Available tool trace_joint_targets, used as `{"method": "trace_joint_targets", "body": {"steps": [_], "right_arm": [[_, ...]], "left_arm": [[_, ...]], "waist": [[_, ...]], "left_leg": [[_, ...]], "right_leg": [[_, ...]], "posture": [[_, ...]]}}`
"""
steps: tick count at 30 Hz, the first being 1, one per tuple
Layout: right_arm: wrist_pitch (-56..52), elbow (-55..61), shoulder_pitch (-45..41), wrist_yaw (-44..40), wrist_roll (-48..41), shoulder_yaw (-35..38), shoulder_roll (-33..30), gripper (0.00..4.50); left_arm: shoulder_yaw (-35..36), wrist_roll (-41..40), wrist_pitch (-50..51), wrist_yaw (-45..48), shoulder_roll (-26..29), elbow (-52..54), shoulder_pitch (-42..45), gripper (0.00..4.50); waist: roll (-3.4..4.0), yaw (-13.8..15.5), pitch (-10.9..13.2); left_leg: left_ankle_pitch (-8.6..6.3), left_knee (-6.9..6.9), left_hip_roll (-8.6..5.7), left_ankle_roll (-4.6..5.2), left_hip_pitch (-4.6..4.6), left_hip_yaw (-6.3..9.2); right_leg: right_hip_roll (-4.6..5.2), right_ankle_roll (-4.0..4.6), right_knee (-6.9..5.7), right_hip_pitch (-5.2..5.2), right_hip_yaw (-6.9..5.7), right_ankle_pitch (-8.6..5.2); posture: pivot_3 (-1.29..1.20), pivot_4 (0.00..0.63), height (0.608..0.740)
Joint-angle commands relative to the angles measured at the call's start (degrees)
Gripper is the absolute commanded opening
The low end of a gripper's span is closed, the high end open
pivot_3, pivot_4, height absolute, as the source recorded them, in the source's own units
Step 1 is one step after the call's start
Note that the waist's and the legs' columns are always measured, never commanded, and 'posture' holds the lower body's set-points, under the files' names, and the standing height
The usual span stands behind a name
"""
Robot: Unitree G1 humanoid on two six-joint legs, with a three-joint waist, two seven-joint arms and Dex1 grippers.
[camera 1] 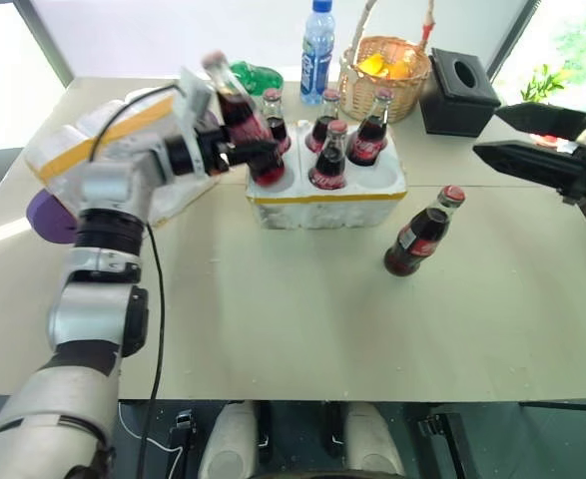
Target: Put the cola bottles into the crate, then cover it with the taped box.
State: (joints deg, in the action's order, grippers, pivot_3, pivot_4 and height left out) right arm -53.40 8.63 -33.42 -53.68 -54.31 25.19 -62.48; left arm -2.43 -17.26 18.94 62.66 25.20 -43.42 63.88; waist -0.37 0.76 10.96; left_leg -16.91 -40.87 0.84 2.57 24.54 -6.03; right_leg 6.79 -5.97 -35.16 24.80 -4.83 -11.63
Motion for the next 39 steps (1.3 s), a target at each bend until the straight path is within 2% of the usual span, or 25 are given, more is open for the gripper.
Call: {"method": "trace_joint_targets", "body": {"steps": [1,4,6,8,14,18,20,23,26,32,35,39], "right_arm": [[0.80,1.68,0.13,0.98,-0.73,3.06,0.06,4.50],[1.91,2.15,1.16,1.52,0.43,2.83,0.50,4.50],[2.54,2.19,1.63,2.12,1.15,2.63,0.70,4.50],[3.11,1.92,1.92,2.69,1.92,2.64,0.71,4.50],[5.10,2.01,9.31,3.79,7.55,7.12,-1.56,4.50],[-0.70,5.51,15.94,6.55,3.80,17.41,0.15,4.50],[-1.62,10.64,21.95,7.37,4.16,21.80,2.30,4.50],[-1.91,20.30,32.49,10.87,4.45,25.22,9.45,4.50],[-0.23,27.29,38.42,17.24,5.47,22.58,17.42,4.50],[7.13,30.72,40.18,30.64,13.92,8.73,33.09,4.50],[9.06,29.42,38.99,32.87,16.11,3.92,36.02,4.50],[10.77,27.60,37.33,33.07,16.58,0.52,36.74,4.50]], "left_arm": [[-2.61,5.58,-10.08,0.66,-0.34,-2.44,1.69,2.81],[-4.45,9.00,-14.47,-0.07,-1.45,-5.30,0.56,2.81],[-4.24,9.45,-15.34,0.05,-1.89,-6.35,0.37,3.88],[-3.49,8.97,-15.23,0.62,-1.71,-6.03,0.37,4.47],[3.32,2.20,-6.71,3.97,3.35,0.76,2.02,4.47],[7.53,-5.01,6.95,8.62,10.44,13.06,-0.08,4.47],[8.74,-8.98,14.12,11.70,15.03,20.42,-2.88,4.47],[9.02,-13.29,20.95,15.15,21.47,32.99,-10.09,4.47],[8.69,-15.57,23.74,14.38,23.64,42.43,-16.95,4.47],[7.73,-16.81,24.86,7.99,20.40,50.60,-22.83,4.47],[7.56,-17.67,25.56,6.06,19.46,53.29,-23.86,4.47],[7.77,-18.67,26.07,4.50,19.40,54.67,-24.25,4.47]], "waist": [[0.00,-0.06,0.00],[0.00,-0.07,0.00],[0.01,-0.05,-0.01],[0.05,0.00,-0.03],[0.03,-0.03,-0.02],[0.05,-0.06,-0.02],[0.09,-0.06,-0.05],[0.04,-0.08,-0.12],[0.06,0.12,-0.12],[0.04,-0.03,-0.16],[0.07,-0.16,-0.14],[0.07,-0.18,-0.14]], "left_leg": [[0.00,0.00,0.01,0.00,0.00,0.00],[-0.01,0.00,0.08,0.01,-0.01,-0.02],[-0.02,0.00,0.11,0.03,0.00,-0.01],[-0.04,0.00,0.11,0.06,-0.02,-0.01],[-0.06,-0.07,0.11,0.10,0.01,0.01],[-0.05,-0.04,0.12,0.09,0.06,0.02],[-0.05,-0.02,0.14,0.08,0.05,0.02],[-0.05,0.01,0.17,0.08,-0.14,0.08],[-0.05,-0.03,0.14,0.04,-0.19,0.11],[-0.07,-0.13,0.10,0.02,-0.19,0.18],[0.00,-0.11,0.08,-0.07,-0.17,0.14],[0.01,-0.08,0.11,-0.07,-0.18,0.15]], "right_leg": [[0.00,0.00,0.02,0.02,0.00,0.00],[0.01,0.00,0.00,0.07,0.01,0.00],[0.03,0.01,0.00,0.07,0.01,0.00],[0.07,0.01,-0.02,0.06,0.02,0.00],[0.09,0.01,-0.04,0.06,0.02,0.01],[0.08,0.00,-0.05,0.12,0.01,0.00],[0.06,0.00,-0.06,0.10,0.02,0.00],[0.00,-0.02,-0.03,-0.10,0.01,-0.02],[0.05,-0.03,-0.04,-0.20,0.02,-0.04],[0.11,0.22,0.01,-0.24,0.06,-0.13],[0.07,0.20,-0.09,-0.15,0.09,-0.12],[-0.03,0.03,-0.11,-0.13,0.09,-0.04]], "posture": [[0.00,0.150,0.740],[0.00,0.150,0.740],[0.00,0.150,0.740],[0.00,0.150,0.740],[0.00,0.150,0.740],[0.00,0.150,0.740],[0.00,0.150,0.740],[0.00,0.150,0.740],[0.00,0.150,0.740],[0.00,0.150,0.740],[0.00,0.150,0.740],[0.00,0.150,0.740]]}}
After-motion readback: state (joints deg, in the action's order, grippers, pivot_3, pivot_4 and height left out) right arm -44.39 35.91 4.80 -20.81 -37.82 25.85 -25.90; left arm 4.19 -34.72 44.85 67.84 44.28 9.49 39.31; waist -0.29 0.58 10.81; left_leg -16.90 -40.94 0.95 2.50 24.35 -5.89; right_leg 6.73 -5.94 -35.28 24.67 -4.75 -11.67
